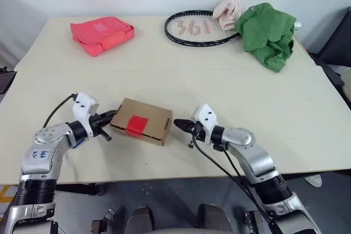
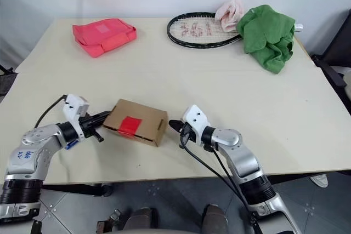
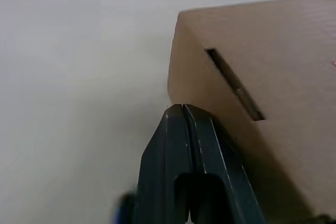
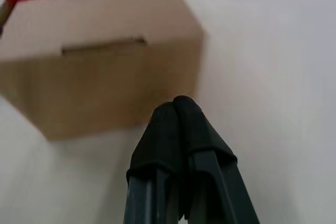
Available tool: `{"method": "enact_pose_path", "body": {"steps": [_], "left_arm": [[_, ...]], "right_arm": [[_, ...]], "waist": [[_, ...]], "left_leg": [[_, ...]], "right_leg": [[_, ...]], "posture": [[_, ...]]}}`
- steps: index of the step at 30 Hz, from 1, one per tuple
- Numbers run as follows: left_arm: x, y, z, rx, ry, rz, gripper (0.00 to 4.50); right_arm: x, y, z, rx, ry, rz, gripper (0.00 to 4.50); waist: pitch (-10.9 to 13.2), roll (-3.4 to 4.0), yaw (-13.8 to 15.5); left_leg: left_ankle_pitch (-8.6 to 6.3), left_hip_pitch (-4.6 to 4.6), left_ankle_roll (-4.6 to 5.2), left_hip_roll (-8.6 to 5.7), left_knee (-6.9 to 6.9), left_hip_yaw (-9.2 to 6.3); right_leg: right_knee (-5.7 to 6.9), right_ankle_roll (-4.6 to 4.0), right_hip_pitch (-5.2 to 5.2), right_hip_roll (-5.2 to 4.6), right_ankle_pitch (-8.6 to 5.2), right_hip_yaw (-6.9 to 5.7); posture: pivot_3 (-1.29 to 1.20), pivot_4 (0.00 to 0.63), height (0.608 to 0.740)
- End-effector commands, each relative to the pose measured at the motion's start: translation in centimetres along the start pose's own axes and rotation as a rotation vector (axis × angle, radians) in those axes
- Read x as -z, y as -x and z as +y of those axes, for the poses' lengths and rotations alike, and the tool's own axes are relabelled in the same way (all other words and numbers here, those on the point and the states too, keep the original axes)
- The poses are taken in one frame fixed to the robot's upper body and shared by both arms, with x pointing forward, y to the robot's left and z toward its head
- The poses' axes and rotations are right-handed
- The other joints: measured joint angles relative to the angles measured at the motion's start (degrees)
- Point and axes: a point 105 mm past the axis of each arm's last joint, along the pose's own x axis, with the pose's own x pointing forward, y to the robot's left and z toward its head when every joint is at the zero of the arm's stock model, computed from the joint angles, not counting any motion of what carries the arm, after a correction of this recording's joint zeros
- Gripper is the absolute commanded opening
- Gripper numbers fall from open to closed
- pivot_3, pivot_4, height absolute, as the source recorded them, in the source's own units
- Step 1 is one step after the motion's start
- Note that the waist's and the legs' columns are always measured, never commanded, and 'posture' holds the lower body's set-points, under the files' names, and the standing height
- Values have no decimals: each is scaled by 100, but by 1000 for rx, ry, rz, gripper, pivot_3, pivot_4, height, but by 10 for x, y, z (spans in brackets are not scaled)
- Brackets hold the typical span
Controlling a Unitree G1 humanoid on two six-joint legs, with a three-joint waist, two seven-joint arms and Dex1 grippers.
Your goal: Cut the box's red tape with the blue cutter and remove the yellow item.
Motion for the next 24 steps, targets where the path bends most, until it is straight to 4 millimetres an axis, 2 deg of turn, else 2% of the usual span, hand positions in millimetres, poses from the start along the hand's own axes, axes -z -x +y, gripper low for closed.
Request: {"method": "enact_pose_path", "body": {"steps": [1, 5, 8, 10, 12, 14, 16, 18, 21, 23, 24], "left_arm": [[-8, -5, -30, 158, -4, 21, 17], [-5, -3, -62, 297, 57, 46, 17], [0, -1, -79, 348, 94, 62, 17], [3, 0, -91, 393, 125, 70, 17], [4, 1, -97, 415, 145, 77, 17], [4, 4, -95, 409, 134, 81, 17], [-4, 22, -83, 416, 122, 90, 17], [-13, 35, -74, 423, 122, 76, 17], [-48, 42, -60, 453, 135, -27, 17], [-56, 34, -48, 432, 121, -56, 17], [-54, 24, -42, 411, 109, -57, 17]], "right_arm": [[-18, 7, 8, -58, -9, -44, 0], [-21, 8, -11, -9, -17, -50, 0], [-21, 7, -27, 9, 11, -44, 0], [-19, 8, -48, 52, 38, -31, 0], [-18, 14, -67, 101, 80, -12, 0], [-17, 28, -86, 166, 132, 13, 0], [-22, 53, -98, 207, 192, 46, 0], [-25, 67, -99, 214, 214, 67, 0], [-24, 92, -80, 175, 148, 104, 0], [-15, 100, -58, 109, 98, 161, 0], [-8, 102, -43, 67, 61, 191, 0]], "waist": [[0, 1, 4], [1, 2, -7], [2, 4, -5], [3, 6, -4], [5, 8, -1], [5, 8, 20], [9, 9, 35], [14, 16, 39], [17, 23, 80], [17, 23, 139], [16, 24, 152]], "left_leg": [[0, 1, 0, 0, -2, 0], [0, 1, 0, 1, -2, 0], [0, 1, 0, 1, -1, 0], [0, 1, 0, 1, 1, 0], [0, 1, 0, 1, 2, 0], [0, -1, 0, 1, 4, 0], [0, -2, 0, 1, 4, 0], [0, -8, 0, 1, 2, 0], [0, -5, 0, 1, 0, 1], [0, -5, 0, 1, 2, 1], [-1, -4, 1, 1, 5, 1]], "right_leg": [[-1, 0, 0, 0, 0, 0], [-2, 0, 0, 0, 0, 1], [-2, 0, 0, 0, 0, 2], [-3, 0, 0, 0, 0, 3], [-2, 0, 0, 0, 0, 3], [-2, 0, 0, 0, 0, 4], [-5, 0, 1, 0, 0, 3], [-7, 0, -6, 0, 0, 3], [-12, 0, -7, 1, 0, 3], [-12, 0, -3, 1, 0, 3], [-14, 0, 1, 1, 0, 3]], "posture": [[0, 150, 740], [0, 150, 740], [0, 150, 740], [0, 150, 740], [0, 150, 740], [0, 150, 740], [0, 150, 740], [0, 150, 740], [0, 150, 740], [0, 150, 740], [0, 150, 740]]}}
